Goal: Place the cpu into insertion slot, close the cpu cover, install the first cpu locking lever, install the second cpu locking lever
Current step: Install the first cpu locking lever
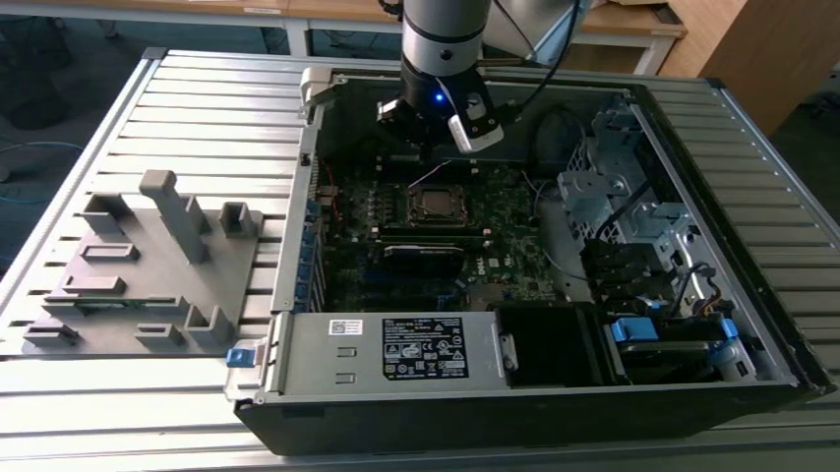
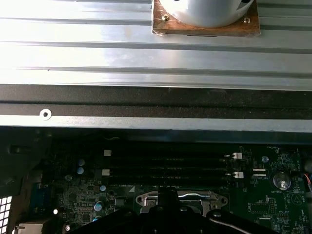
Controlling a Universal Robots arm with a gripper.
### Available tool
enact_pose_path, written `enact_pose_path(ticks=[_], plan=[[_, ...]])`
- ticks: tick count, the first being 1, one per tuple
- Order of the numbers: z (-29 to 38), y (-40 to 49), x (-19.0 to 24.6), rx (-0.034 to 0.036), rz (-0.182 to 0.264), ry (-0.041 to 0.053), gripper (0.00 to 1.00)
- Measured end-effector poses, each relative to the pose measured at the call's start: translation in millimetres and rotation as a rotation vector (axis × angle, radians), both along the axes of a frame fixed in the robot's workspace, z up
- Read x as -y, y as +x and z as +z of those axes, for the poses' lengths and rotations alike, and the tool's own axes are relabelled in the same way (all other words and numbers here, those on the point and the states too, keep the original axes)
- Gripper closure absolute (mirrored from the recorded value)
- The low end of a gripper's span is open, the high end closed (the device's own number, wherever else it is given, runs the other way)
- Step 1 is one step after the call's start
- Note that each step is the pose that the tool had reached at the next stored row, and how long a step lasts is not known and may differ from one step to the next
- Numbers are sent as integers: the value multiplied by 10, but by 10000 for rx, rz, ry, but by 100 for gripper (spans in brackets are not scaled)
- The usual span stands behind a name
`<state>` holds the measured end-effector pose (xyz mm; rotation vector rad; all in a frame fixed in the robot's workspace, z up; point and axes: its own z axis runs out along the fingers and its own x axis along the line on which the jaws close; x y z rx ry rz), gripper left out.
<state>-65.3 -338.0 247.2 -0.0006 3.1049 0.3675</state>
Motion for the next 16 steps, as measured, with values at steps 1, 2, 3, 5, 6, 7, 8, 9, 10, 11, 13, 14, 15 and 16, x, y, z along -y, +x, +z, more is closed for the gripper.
enact_pose_path(ticks=[1,2,3,5,6,7,8,9,10,11,13,14,15,16], plan=[[0,0,0,0,0,0,90],[0,0,0,0,0,0,90],[0,0,0,0,0,0,90],[-1,0,0,0,0,0,90],[-1,0,0,0,0,0,90],[-1,0,0,0,0,0,90],[-1,0,0,0,0,0,90],[-1,0,0,0,0,0,90],[-2,0,0,1,0,-7,90],[-3,0,-1,2,-1,-34,90],[-9,0,0,1,-1,-103,90],[-14,0,0,1,-2,-146,90],[-18,0,0,1,-2,-193,90],[-24,0,-1,0,-2,-242,90]])
